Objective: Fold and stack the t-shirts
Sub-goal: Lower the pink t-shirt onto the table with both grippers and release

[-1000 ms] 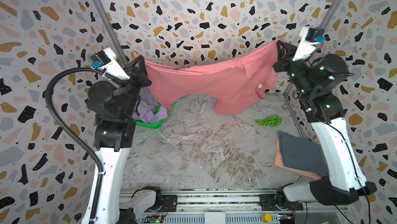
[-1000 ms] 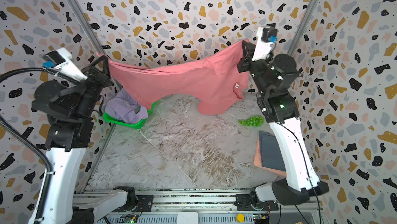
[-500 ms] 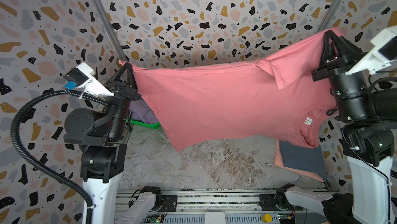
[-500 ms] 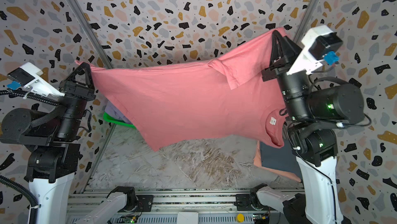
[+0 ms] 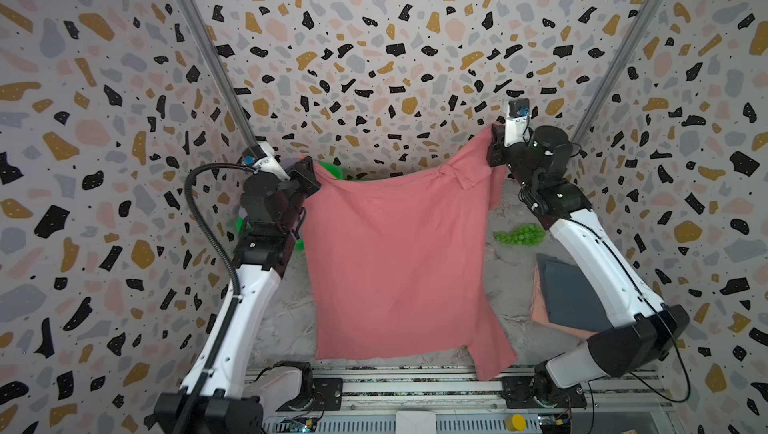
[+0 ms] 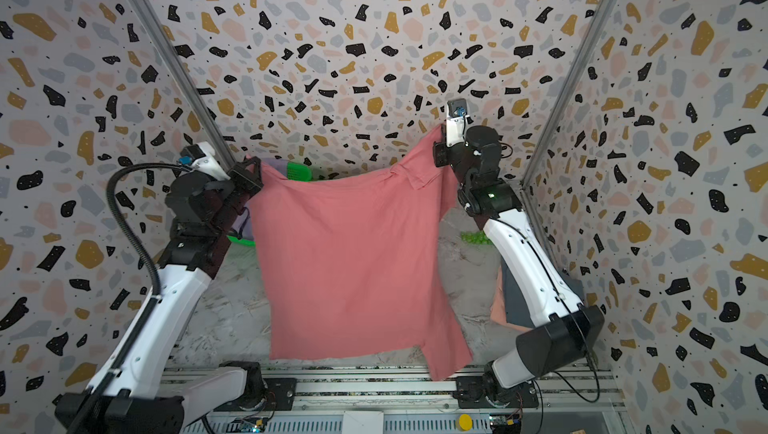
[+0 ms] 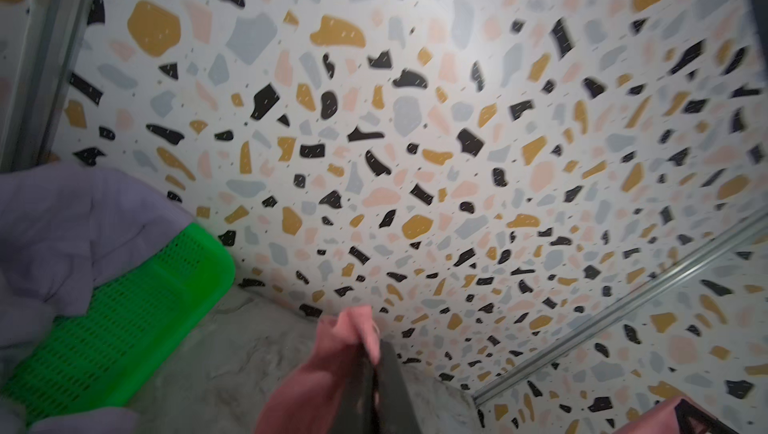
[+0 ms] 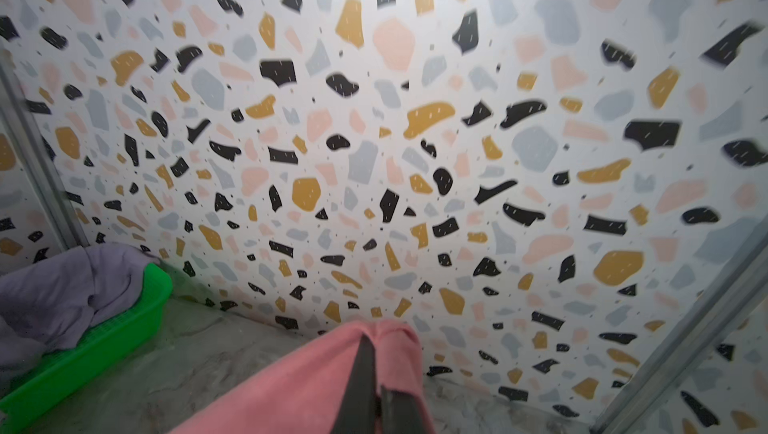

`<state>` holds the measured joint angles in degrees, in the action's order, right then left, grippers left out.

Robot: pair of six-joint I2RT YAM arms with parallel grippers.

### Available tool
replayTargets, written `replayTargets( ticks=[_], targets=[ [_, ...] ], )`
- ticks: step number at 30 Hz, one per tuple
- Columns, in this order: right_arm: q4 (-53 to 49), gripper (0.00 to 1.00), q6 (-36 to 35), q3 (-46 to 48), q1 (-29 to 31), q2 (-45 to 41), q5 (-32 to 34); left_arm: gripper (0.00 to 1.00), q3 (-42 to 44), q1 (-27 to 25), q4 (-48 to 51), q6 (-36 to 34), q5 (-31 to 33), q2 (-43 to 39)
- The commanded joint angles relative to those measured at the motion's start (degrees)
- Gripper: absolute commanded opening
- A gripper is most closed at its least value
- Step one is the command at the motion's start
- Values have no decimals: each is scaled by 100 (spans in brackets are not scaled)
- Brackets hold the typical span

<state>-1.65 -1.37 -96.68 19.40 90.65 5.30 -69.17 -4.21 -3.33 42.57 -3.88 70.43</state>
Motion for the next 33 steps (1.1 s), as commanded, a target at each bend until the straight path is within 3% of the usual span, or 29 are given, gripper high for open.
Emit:
replayTargets(
  ticks=[1,2,3,4,5,7,12,16,21,27,33],
  targets=[
    [520,21,575,-302,-351,1162,-586,10,-319,25,-649,-394,-87,1274],
    [486,43,637,-603,-403,1608,-846,14,-643,40,-537,-552,-81,1744],
    [375,56,706,-958,-431,1952,-995,20,-990,51,-331,-686,-42,2115],
    [59,78,807,-1558,-454,2361,-1133,32,-1481,69,63,-851,52,2501],
    [-200,84,858,-1964,-462,2550,-1196,39,-1895,86,443,-964,198,2768],
    [-719,86,905,-2672,-456,2782,-1257,58,-2517,104,960,-1085,371,3134],
    [-1459,88,866,-2264,-472,2326,-870,61,-2320,79,1087,-989,133,2907],
    [-1787,91,754,-1076,-523,1624,-1335,62,-1774,-201,1441,-1110,-313,2473],
    [-1978,90,1121,708,-525,512,-1722,63,-950,-865,2209,-1498,-345,1800],
    [-1462,89,2090,3272,-531,-976,-2247,62,1219,-1221,1441,-733,-813,807],
    [-1263,89,2281,4814,-498,-1664,-2122,65,2095,-1621,1308,-866,-1016,1022]
  ],
)
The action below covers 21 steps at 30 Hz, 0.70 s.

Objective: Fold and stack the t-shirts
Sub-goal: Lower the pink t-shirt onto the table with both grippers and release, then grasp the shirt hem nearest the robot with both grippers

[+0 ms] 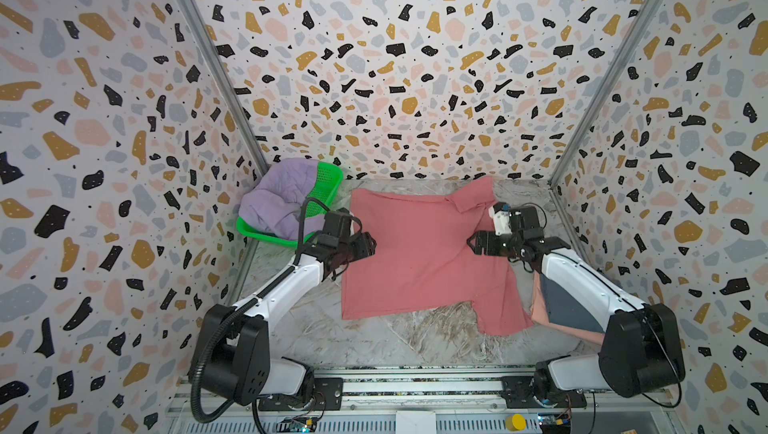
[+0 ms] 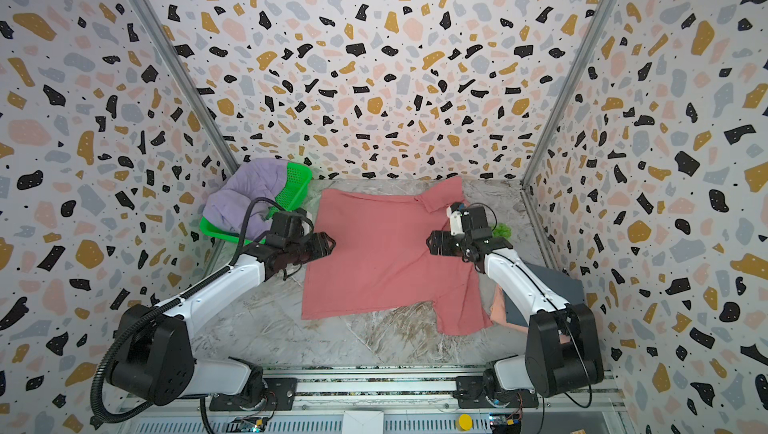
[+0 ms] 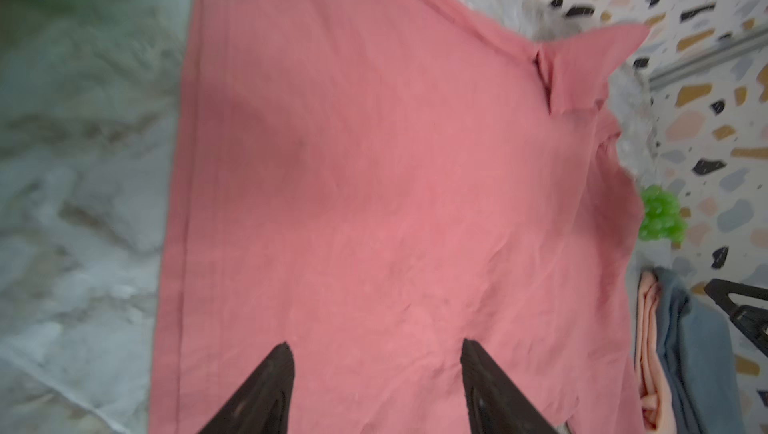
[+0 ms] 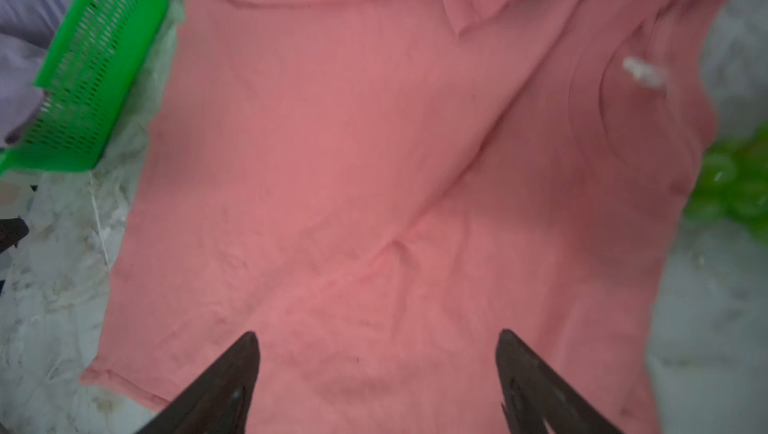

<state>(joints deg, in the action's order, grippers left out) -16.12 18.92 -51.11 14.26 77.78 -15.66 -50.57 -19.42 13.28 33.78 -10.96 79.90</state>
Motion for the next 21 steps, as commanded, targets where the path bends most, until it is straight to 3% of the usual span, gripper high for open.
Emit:
replayTargets(
  ticks=[1,5,10,15,18,21],
  targets=[
    [221,89,230,425,15,-442,-57,65,388,-139,-443,-24,-355,136],
    [617,88,245,974,32,-381,-393,65,817,-163,-732,-81,-568,514],
    [1203,86,489,1376,151,-115,-516,65,1144,-101,-964,-100,-15,961],
    [1385,86,570,1249,734,258,-506,64,1362,541,-1137,59,407,1359],
    [1371,86,764,1027,1183,538,-316,63,1111,977,-681,-241,640,1469],
    [1332,86,724,765,1260,592,-142,64,773,1018,-228,-599,1027,1311]
  ],
)
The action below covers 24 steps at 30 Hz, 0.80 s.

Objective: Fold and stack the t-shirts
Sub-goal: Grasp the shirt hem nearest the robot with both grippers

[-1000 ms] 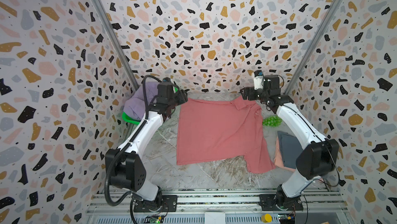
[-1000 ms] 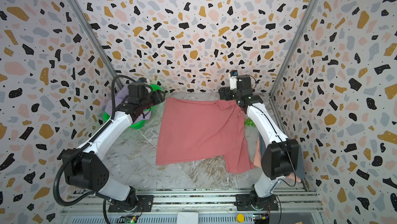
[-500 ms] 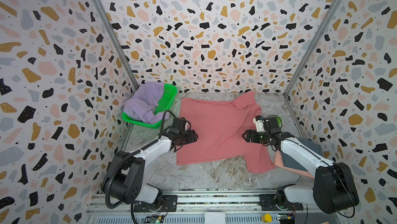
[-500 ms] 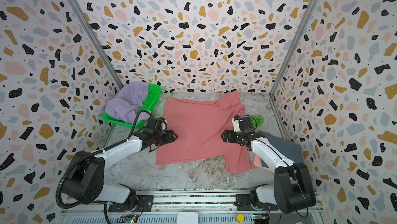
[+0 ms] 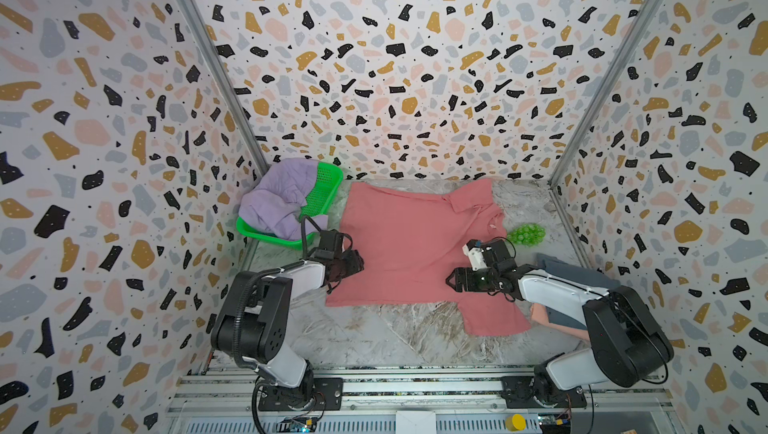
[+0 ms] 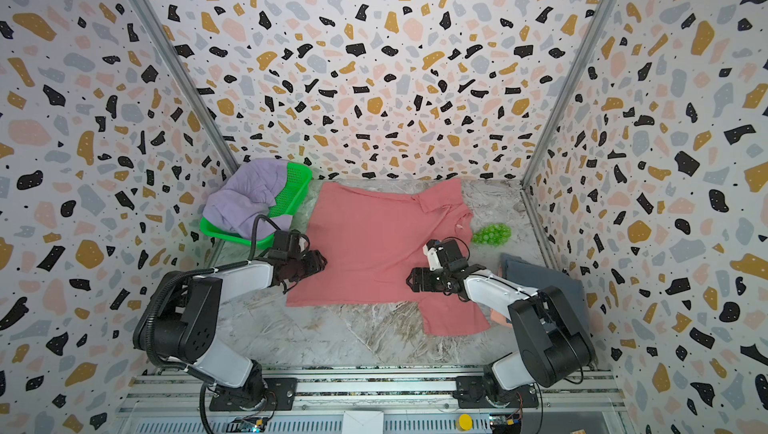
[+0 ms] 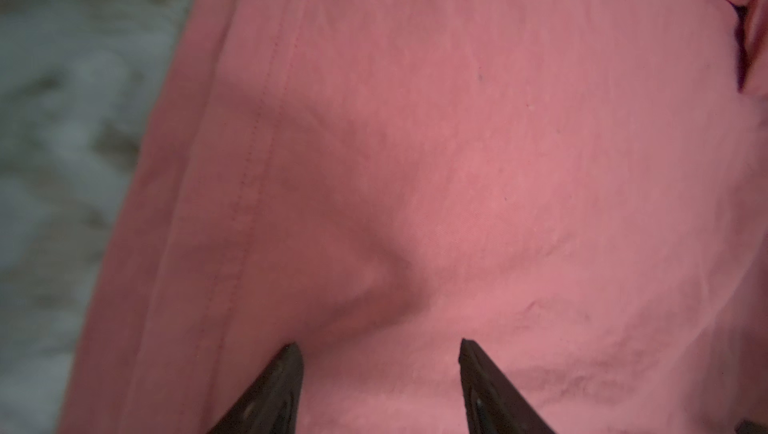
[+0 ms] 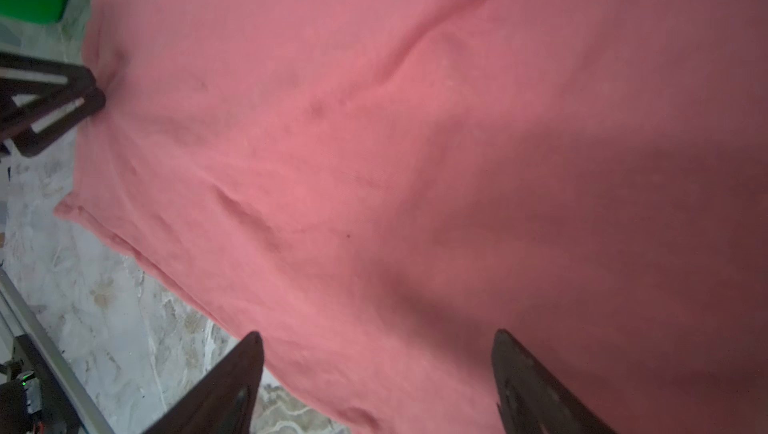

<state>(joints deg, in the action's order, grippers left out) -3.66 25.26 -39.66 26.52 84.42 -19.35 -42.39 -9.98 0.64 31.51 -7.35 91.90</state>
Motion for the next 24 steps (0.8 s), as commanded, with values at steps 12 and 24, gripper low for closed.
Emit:
replayTargets(
  ticks=[12,24],
  targets=[
    [-2045,81,-44,-164,-1556,-1750,297,64,-171,89,2058,-200,694,-1577],
    [-3093,78,717,552,-797,-2284,855,64,713,541,2199,321,915,-2096]
  ],
)
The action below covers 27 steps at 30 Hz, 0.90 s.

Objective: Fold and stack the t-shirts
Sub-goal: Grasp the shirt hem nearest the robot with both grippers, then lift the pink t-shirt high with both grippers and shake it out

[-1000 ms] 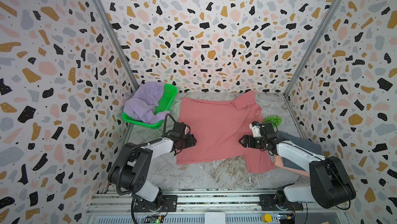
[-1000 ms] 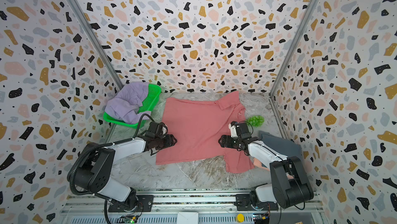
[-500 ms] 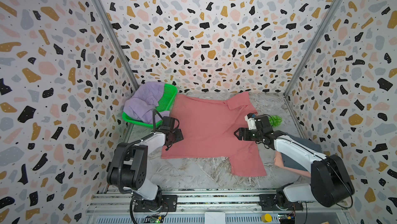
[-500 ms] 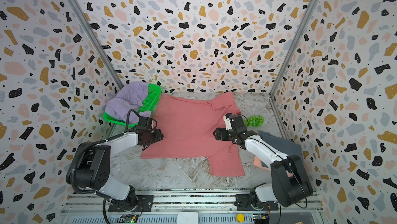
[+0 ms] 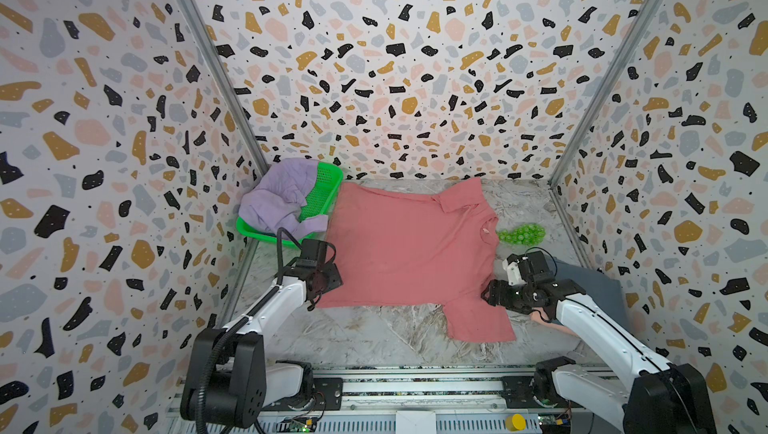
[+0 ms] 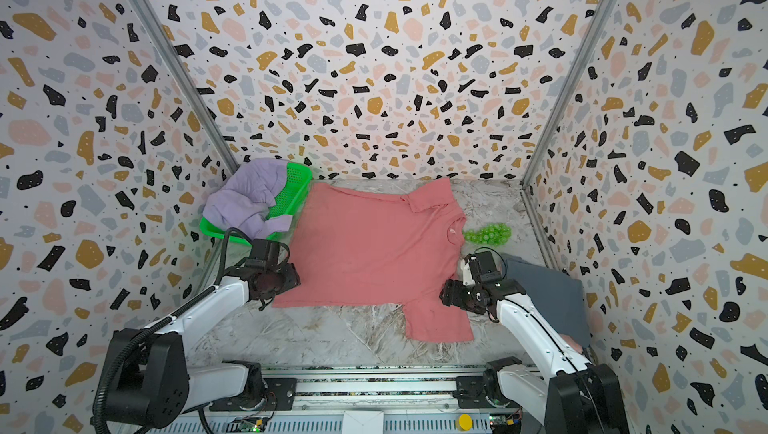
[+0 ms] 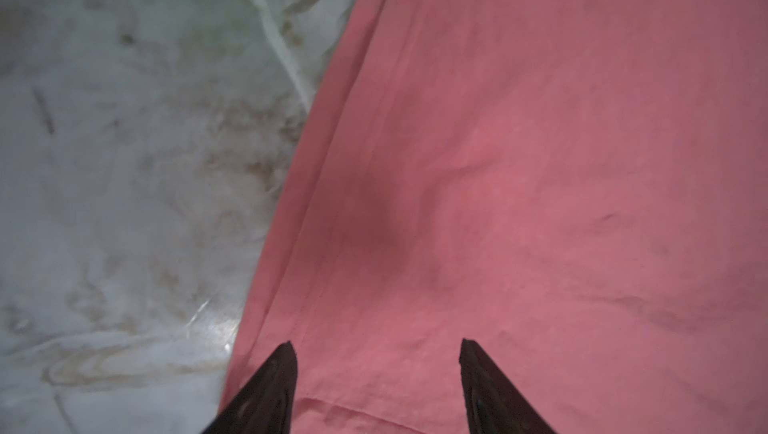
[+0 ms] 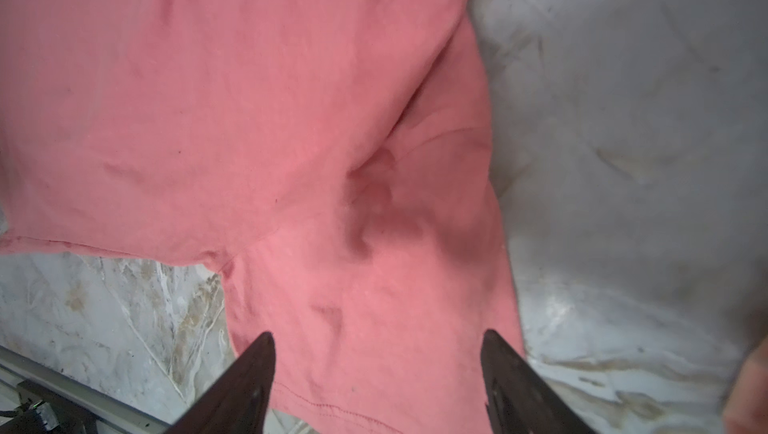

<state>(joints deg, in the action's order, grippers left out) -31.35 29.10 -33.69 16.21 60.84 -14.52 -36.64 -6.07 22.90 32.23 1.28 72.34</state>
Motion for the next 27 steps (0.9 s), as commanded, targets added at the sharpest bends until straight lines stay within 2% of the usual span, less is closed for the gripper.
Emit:
replayTargets(
  ticks=[1,5,14,20,23,25,26,27],
  targets=[
    [-333,78,452,-33,340,175,595,65,191,213,-79,295,38,-141],
    [-539,81,858,9,635,454,1126,65,271,459,-200,405,-58,-97],
    [-1258,89,2129,125,1363,181,2238,64,446,722,-164,540,-372,222],
    [-966,91,2625,717,1381,141,1932,62,742,721,282,708,-400,-93],
    [-679,91,2533,904,1359,231,1791,62,944,721,-23,759,-503,-29],
    [-357,87,2358,1004,1370,491,1607,60,872,721,-175,611,-618,346],
    [-309,82,2273,932,1407,622,1633,57,829,723,-238,572,-704,535],
    [-204,73,2110,852,1466,757,1645,52,826,721,-382,563,-813,720]
  ],
)
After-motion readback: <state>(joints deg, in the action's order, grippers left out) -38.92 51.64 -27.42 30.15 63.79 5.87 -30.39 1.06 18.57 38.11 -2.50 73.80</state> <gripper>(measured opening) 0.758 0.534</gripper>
